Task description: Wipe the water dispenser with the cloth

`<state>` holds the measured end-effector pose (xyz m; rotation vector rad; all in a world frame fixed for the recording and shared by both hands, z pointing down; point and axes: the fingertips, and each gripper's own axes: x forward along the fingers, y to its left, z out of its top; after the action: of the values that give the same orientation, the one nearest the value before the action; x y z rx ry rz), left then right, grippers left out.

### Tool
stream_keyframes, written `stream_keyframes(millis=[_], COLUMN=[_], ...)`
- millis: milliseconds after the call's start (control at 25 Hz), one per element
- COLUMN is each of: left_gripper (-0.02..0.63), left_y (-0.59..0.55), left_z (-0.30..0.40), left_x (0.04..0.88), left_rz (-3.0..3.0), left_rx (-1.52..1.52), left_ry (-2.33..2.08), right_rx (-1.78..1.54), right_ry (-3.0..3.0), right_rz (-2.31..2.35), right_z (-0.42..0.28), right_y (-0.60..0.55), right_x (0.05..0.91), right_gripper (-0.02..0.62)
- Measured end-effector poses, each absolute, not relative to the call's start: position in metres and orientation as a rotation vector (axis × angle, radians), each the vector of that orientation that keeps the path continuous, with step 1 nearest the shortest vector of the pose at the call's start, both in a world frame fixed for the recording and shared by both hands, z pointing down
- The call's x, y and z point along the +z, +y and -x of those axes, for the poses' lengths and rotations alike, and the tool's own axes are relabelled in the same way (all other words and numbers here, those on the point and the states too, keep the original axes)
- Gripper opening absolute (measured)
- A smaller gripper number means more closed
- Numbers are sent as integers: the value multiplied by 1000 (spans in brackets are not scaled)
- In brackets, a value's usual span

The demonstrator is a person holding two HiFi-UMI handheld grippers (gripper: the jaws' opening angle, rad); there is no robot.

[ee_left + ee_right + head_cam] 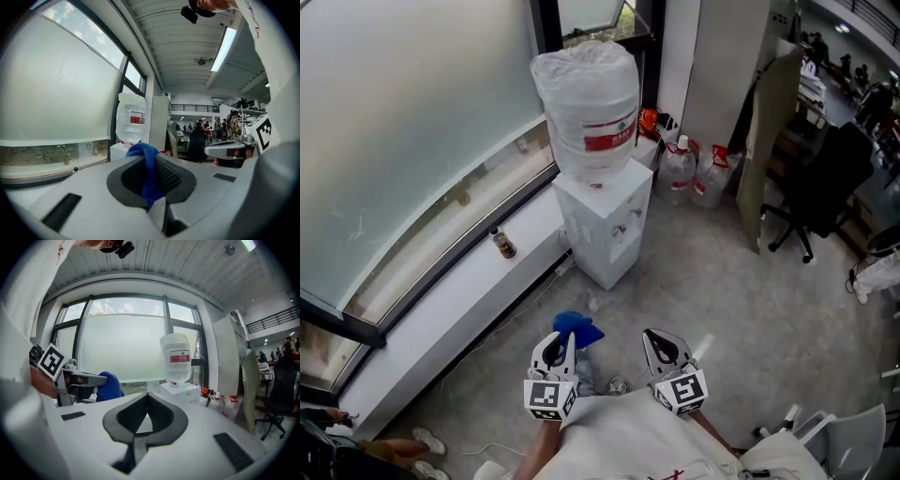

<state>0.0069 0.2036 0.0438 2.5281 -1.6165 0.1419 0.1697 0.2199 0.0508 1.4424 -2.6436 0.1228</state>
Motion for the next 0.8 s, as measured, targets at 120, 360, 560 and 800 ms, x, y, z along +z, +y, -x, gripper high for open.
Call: stream_keyframes(millis=[120, 360, 560, 800], left_gripper=[37, 37, 37, 37], left_y=[209, 212, 214, 213], left_z=[-7, -4, -3, 1], left_x=[43, 41, 43, 45], left_rz=[-2530, -2526, -2519, -2507], left_rx=[143, 141, 143, 136], left_ry=[-1628, -1641, -1641, -1645], right_rx=[120, 114, 114, 109], right_ry=[-2656, -2674, -2691, -2691], right_rz=[-1436, -1420, -1403, -1374], right_z=[-169, -163, -156, -149], right_y=[225, 225, 223, 219], right_x=[51, 47, 45, 48], right_gripper=[14, 14, 14, 15])
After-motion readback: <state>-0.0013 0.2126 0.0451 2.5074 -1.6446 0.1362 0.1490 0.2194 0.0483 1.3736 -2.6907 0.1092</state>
